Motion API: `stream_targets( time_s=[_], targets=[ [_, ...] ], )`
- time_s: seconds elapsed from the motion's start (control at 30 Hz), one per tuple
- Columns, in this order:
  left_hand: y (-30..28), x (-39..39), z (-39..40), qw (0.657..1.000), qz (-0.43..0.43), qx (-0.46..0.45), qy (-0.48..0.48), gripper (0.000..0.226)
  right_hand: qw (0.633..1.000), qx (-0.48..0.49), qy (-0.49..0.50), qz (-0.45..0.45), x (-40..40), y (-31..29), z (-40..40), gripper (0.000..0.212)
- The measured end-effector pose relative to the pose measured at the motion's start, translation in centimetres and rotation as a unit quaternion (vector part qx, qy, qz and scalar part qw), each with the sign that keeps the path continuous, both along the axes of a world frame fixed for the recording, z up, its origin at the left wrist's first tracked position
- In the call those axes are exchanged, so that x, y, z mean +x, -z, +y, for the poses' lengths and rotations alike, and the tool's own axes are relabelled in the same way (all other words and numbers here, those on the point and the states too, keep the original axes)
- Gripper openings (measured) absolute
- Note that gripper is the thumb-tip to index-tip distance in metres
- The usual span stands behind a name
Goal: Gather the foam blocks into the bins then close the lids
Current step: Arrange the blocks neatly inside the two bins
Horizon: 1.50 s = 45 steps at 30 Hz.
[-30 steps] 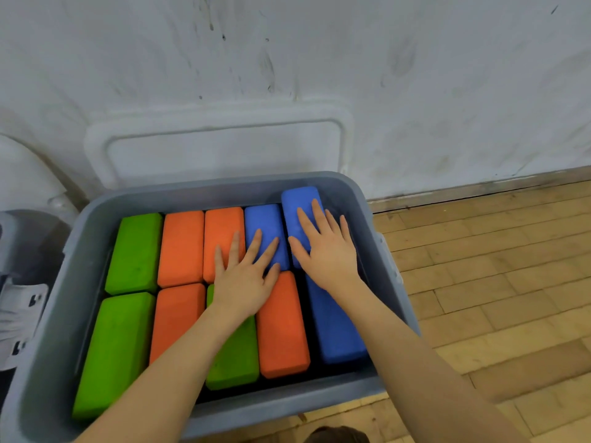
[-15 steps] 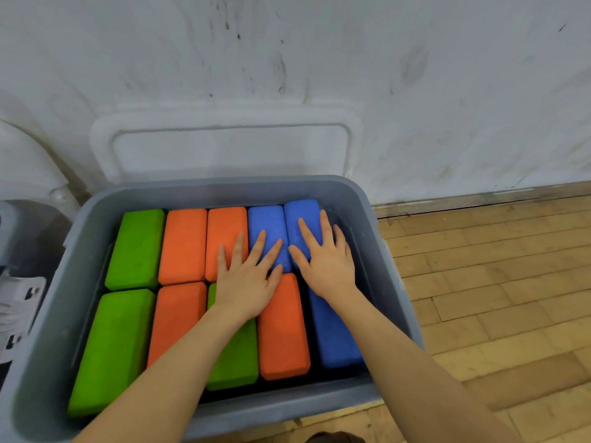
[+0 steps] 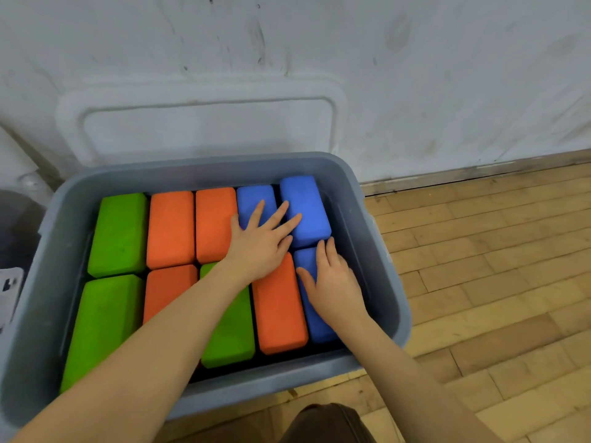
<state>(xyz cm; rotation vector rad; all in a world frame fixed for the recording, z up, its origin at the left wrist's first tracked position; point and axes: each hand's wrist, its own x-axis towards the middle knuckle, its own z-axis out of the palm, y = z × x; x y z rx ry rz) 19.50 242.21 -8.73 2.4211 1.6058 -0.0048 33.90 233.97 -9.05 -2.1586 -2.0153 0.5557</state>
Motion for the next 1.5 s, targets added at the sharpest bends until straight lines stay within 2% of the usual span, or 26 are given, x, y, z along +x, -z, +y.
stream_targets(
  time_s=[0.13, 0.27, 0.33, 0.43, 0.53, 0.57, 0.63, 0.7, 0.8, 1.03, 1.2, 1.3, 1.37, 1.5],
  targets=[
    [0.6, 0.6, -0.3, 1.000, -0.006, -0.003, 0.006, 0.047, 0.999, -0.015, 0.025, 0.012, -0.5, -0.1, -0.5, 0.071],
    [0.9, -0.6, -0.5, 1.000, -0.002, 0.002, -0.005, 0.047, 0.987, 0.149, 0.050, -0.020, -0.6, 0.0, 0.3, 0.046],
    [0.9, -0.7, -0.5, 1.000, -0.002, 0.007, -0.003, 0.047, 0.978, 0.204, 0.048, -0.017, -0.6, -0.3, 2.3, 0.045],
    [1.3, -0.5, -0.5, 1.000, -0.002, 0.012, 0.022, 0.051, 0.988, 0.153, 0.017, 0.014, -0.8, -0.7, 6.3, 0.051],
    [1.5, -0.6, -0.8, 0.996, -0.077, 0.052, 0.003, 0.065, 0.995, 0.089, -0.047, 0.009, -0.5, 0.4, 8.2, 0.053],
    [1.6, -0.7, -1.0, 0.992, -0.091, 0.089, -0.017, 0.062, 0.995, 0.083, -0.062, -0.011, -0.4, 0.8, 8.2, 0.053],
    [2.1, -0.9, -1.3, 0.984, -0.051, 0.157, -0.073, 0.052, 0.994, 0.074, -0.074, -0.034, -0.3, 1.4, 7.9, 0.053],
    [2.4, -0.9, -1.4, 0.985, -0.019, 0.135, -0.109, 0.053, 0.994, 0.070, -0.080, -0.039, -0.2, 1.6, 7.8, 0.054],
    [2.9, -0.6, -1.1, 0.990, 0.001, 0.094, -0.102, 0.057, 0.993, 0.061, -0.089, -0.040, -0.2, 1.6, 8.4, 0.054],
    [2.7, -0.3, -0.3, 0.986, -0.024, 0.126, -0.111, 0.049, 0.992, 0.080, -0.085, -0.053, -0.5, 2.1, 8.0, 0.053],
    [2.1, -0.2, -0.5, 0.988, -0.028, 0.108, -0.107, 0.049, 0.993, 0.077, -0.073, -0.057, -0.5, 1.8, 7.8, 0.052],
    [1.6, -0.6, -0.4, 0.985, -0.096, 0.076, -0.121, 0.053, 0.993, 0.072, -0.071, -0.056, -0.7, 1.3, 7.8, 0.052],
    [0.9, -1.3, -0.7, 0.977, -0.153, 0.053, -0.139, 0.048, 0.995, 0.070, -0.064, -0.034, -0.9, 0.8, 7.8, 0.052],
    [-1.6, -4.3, -1.2, 0.971, -0.148, 0.144, -0.124, 0.047, 0.989, 0.132, -0.048, 0.045, -3.0, -1.2, 8.0, 0.047]
  ],
)
